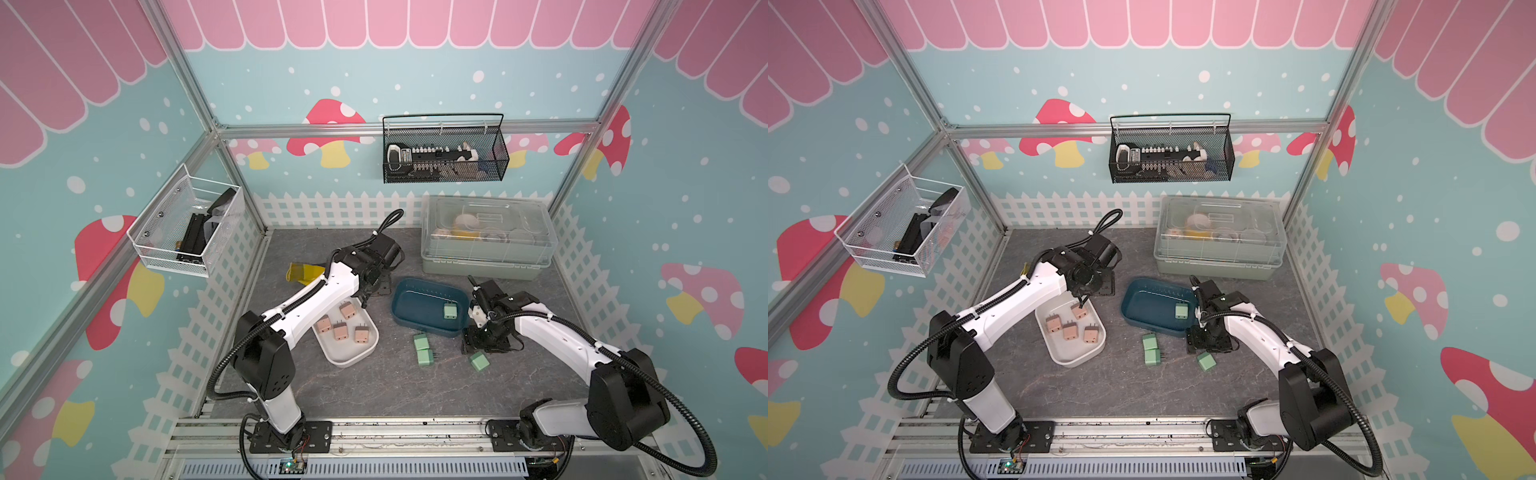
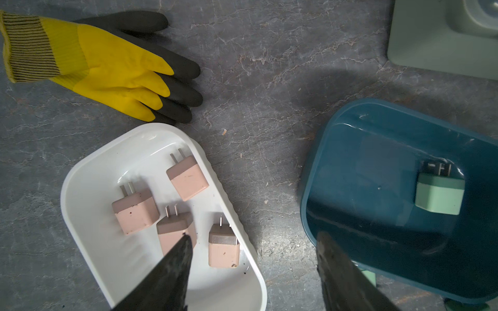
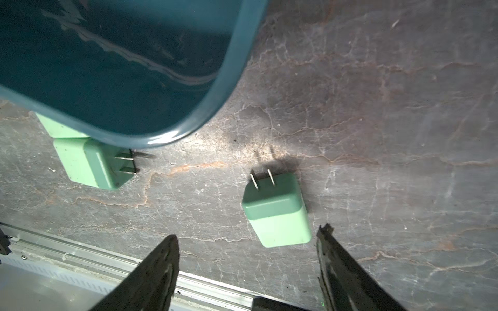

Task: Place the plugs by color into the storage box
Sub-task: Pick up the plug from the center of the board.

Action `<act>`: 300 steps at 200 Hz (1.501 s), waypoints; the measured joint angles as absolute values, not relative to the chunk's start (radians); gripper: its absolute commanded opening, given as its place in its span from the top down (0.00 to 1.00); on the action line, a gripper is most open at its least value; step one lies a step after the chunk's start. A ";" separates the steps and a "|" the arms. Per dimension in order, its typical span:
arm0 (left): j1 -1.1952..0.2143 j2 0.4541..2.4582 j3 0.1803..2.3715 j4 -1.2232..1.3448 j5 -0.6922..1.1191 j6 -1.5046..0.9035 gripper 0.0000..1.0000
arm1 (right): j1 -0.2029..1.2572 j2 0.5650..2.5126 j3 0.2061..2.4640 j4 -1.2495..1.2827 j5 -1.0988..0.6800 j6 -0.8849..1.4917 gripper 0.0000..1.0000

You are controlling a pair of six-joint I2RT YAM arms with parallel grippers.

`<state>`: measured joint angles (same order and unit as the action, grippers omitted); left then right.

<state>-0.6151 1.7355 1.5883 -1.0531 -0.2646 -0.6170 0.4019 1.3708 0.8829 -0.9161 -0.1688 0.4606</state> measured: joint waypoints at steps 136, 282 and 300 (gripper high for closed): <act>-0.602 1.737 1.588 -1.053 -0.258 -0.624 0.31 | 0.402 1.449 0.753 -0.773 -0.142 0.496 0.35; -0.572 1.724 1.544 -1.049 -0.261 -0.625 0.32 | 0.402 1.336 0.807 -0.871 -0.085 0.556 0.69; -0.565 1.722 1.543 -1.049 -0.261 -0.625 0.32 | 0.402 1.306 0.932 -0.931 -0.074 0.559 0.69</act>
<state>-0.5652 1.7218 1.5429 -1.0489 -0.2611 -0.6250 0.4019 1.3064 0.9321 -0.9306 -0.0742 0.5587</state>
